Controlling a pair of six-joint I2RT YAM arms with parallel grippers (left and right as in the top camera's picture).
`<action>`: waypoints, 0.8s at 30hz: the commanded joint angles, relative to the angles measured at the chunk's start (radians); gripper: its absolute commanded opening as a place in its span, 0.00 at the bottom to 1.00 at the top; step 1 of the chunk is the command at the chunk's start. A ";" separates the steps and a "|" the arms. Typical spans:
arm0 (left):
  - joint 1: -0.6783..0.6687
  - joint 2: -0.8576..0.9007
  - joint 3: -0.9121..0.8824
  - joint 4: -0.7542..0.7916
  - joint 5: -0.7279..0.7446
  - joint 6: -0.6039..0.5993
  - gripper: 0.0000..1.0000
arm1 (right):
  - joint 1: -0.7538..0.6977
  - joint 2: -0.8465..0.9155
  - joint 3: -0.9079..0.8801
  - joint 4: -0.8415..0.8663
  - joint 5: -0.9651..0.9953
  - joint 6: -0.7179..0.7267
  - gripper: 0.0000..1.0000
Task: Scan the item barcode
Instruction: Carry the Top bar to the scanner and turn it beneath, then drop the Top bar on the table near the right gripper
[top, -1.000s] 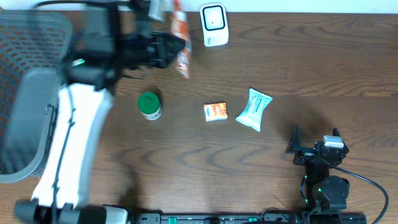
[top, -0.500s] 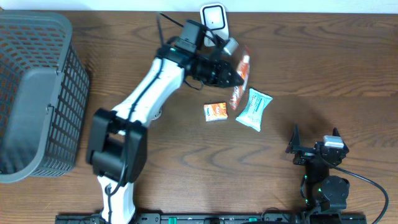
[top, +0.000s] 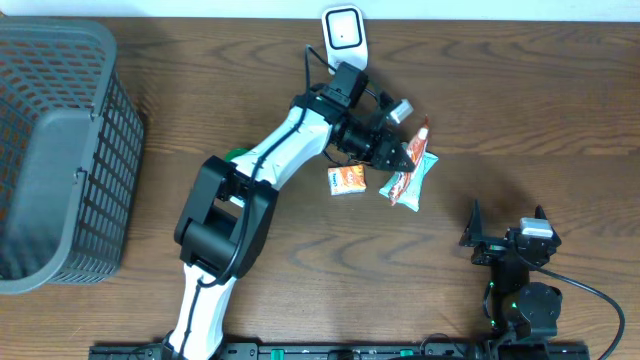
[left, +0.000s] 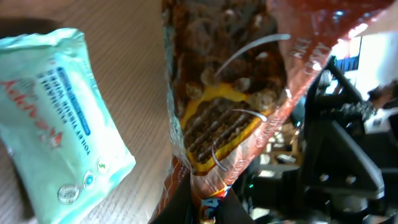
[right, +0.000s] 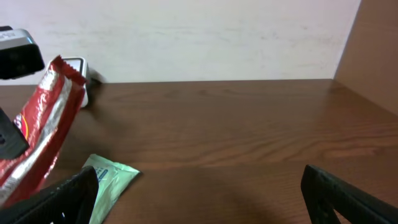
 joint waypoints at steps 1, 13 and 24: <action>-0.018 0.021 -0.017 0.001 0.029 0.148 0.07 | 0.007 0.000 -0.003 -0.001 -0.001 -0.011 0.99; -0.037 0.143 -0.020 0.065 0.282 0.267 0.08 | 0.007 0.000 -0.003 0.000 -0.001 -0.011 0.99; -0.037 0.243 -0.020 0.088 0.357 0.266 0.30 | 0.007 0.000 -0.003 0.000 -0.001 -0.011 0.99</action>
